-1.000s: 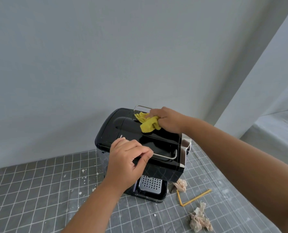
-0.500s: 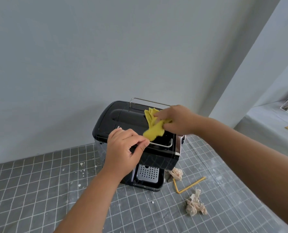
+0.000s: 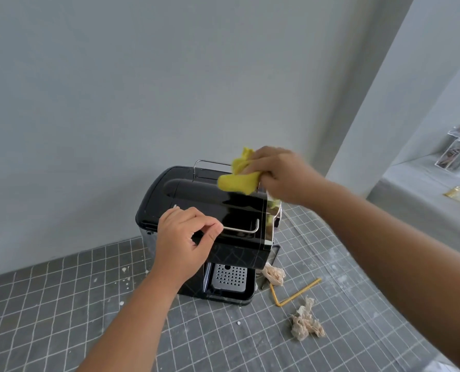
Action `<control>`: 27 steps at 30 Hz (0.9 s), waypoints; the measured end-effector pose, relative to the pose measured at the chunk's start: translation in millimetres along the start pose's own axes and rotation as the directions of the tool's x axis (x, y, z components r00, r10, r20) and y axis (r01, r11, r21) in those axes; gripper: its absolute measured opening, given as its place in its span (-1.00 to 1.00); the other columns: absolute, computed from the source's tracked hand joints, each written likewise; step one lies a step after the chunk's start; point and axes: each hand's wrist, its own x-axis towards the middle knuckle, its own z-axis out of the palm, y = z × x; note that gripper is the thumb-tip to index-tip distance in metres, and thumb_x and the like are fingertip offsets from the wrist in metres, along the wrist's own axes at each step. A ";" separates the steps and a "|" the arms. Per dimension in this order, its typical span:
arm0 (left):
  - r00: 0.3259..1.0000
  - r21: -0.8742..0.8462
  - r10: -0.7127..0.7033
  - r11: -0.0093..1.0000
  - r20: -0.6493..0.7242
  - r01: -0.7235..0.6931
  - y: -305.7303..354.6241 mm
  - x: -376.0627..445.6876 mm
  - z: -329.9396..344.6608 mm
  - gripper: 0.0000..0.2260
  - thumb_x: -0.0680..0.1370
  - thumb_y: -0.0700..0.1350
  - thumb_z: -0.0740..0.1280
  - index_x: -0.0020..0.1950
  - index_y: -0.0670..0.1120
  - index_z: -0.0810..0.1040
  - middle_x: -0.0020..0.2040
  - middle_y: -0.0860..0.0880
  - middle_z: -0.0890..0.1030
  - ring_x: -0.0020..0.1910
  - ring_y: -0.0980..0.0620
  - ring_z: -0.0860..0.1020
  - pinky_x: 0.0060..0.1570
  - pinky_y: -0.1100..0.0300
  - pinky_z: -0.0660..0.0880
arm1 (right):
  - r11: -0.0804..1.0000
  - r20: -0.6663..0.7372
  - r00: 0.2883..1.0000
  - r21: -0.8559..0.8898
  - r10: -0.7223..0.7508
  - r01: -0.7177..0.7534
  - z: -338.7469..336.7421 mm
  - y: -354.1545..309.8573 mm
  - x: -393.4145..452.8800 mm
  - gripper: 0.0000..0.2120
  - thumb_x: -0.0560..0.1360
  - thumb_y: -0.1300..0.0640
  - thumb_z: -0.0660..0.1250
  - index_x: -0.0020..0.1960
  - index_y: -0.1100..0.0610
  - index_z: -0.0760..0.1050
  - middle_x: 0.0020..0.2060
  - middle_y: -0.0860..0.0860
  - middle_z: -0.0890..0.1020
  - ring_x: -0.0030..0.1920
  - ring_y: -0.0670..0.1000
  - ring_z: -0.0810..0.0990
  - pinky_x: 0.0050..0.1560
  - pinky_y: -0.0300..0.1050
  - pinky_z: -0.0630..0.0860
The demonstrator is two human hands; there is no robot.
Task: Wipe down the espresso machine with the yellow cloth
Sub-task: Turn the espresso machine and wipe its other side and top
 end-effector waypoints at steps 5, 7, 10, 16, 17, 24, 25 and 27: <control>1.000 0.010 0.017 1.000 0.019 -0.017 -2.8 -1.2 -1.3 -0.81 0.52 0.08 0.32 -0.17 0.05 0.67 -0.27 0.20 0.58 -0.24 0.22 0.51 0.25 0.12 0.30 | 0.999 0.265 0.964 -0.024 0.032 -0.026 35.0 0.8 -18.2 -0.55 0.45 0.34 0.14 0.04 -0.09 0.65 0.32 -0.12 0.42 0.18 0.06 0.34 0.26 -0.04 0.34; 1.000 0.013 0.013 1.000 0.017 -0.013 -2.0 -0.6 -1.7 -0.81 0.52 0.08 0.31 -0.17 0.06 0.67 -0.27 0.21 0.58 -0.23 0.23 0.50 0.27 0.16 0.27 | 0.995 0.293 0.952 -0.067 0.087 -0.070 21.7 24.2 -31.4 -0.60 0.40 0.36 0.16 -0.05 -0.02 0.66 0.24 -0.09 0.47 0.15 0.08 0.39 0.21 -0.02 0.37; 1.000 0.021 0.008 1.000 0.004 -0.008 -2.0 -1.0 -1.3 -0.81 0.52 0.08 0.30 -0.17 0.07 0.67 -0.27 0.22 0.57 -0.23 0.24 0.50 0.29 0.19 0.23 | 0.966 0.268 0.940 -0.205 0.210 -0.157 -5.4 47.0 -36.6 -0.68 0.34 0.32 0.20 -0.10 0.06 0.66 0.07 -0.01 0.58 0.12 0.11 0.51 0.13 -0.03 0.46; 1.000 0.015 0.014 1.000 0.005 -0.014 -2.9 -1.2 -0.9 -0.80 0.52 0.09 0.30 -0.18 0.05 0.66 -0.29 0.21 0.55 -0.25 0.20 0.49 0.28 0.19 0.23 | 0.943 0.077 0.955 0.153 0.288 -0.296 -1.5 14.1 28.9 -0.54 0.42 0.35 0.13 0.16 0.03 0.60 0.08 0.02 0.62 0.11 0.04 0.52 0.02 -0.23 0.36; 1.000 0.019 0.016 1.000 0.010 -0.016 -3.3 -1.0 -1.3 -0.80 0.52 0.09 0.30 -0.18 0.05 0.66 -0.29 0.21 0.55 -0.25 0.20 0.49 0.28 0.17 0.24 | 0.954 0.182 0.949 0.109 0.259 -0.281 11.4 9.0 36.1 -0.52 0.43 0.33 0.12 0.21 -0.01 0.57 0.12 0.04 0.61 0.15 0.06 0.51 0.06 -0.22 0.37; 0.999 0.000 0.023 1.000 0.043 -0.023 -2.4 -0.9 -4.2 -0.81 0.51 0.09 0.30 -0.18 0.06 0.67 -0.30 0.21 0.54 -0.24 0.23 0.49 0.28 0.11 0.28 | 0.941 0.301 0.892 -0.119 0.338 -0.317 33.6 17.5 20.7 -0.61 0.45 0.27 0.09 0.15 0.11 0.56 0.02 0.14 0.61 0.01 0.14 0.54 -0.01 -0.08 0.51; 0.999 -0.009 0.026 1.000 0.044 -0.025 -2.4 -1.0 -4.6 -0.80 0.51 0.09 0.31 -0.18 0.06 0.67 -0.30 0.21 0.54 -0.24 0.23 0.49 0.28 0.11 0.29 | 0.941 0.296 0.893 -0.117 0.338 -0.317 33.2 17.6 16.4 -0.62 0.44 0.28 0.10 0.13 0.11 0.57 0.01 0.14 0.62 0.00 0.14 0.55 -0.01 -0.07 0.52; 0.999 -0.021 0.030 0.999 0.045 -0.029 -2.8 -0.5 -5.5 -0.80 0.51 0.09 0.30 -0.18 0.06 0.67 -0.30 0.21 0.54 -0.23 0.23 0.49 0.28 0.10 0.30 | 0.938 0.278 0.898 -0.037 0.341 -0.344 28.5 17.8 8.0 -0.60 0.40 0.30 0.10 0.09 0.10 0.60 -0.02 0.12 0.64 0.01 0.13 0.55 0.03 -0.04 0.52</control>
